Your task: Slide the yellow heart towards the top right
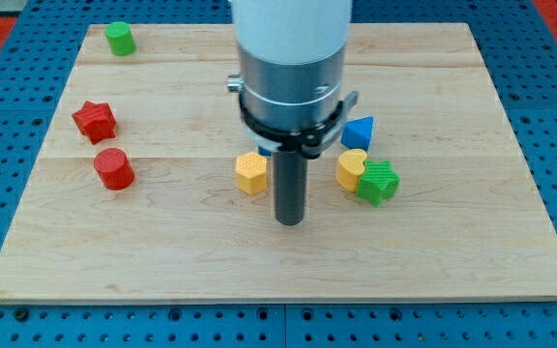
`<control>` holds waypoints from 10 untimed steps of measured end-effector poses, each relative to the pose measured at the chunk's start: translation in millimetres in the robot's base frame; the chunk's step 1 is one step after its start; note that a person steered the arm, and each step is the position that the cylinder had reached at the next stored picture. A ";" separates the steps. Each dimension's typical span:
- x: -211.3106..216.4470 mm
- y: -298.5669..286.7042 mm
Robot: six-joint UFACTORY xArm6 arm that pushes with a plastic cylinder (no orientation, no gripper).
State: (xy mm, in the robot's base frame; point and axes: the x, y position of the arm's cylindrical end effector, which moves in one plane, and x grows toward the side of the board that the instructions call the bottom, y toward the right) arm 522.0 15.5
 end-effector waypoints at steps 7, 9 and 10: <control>-49.1 76.5; -91.1 75.4; -104.1 60.7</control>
State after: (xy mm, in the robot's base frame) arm 417.9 76.2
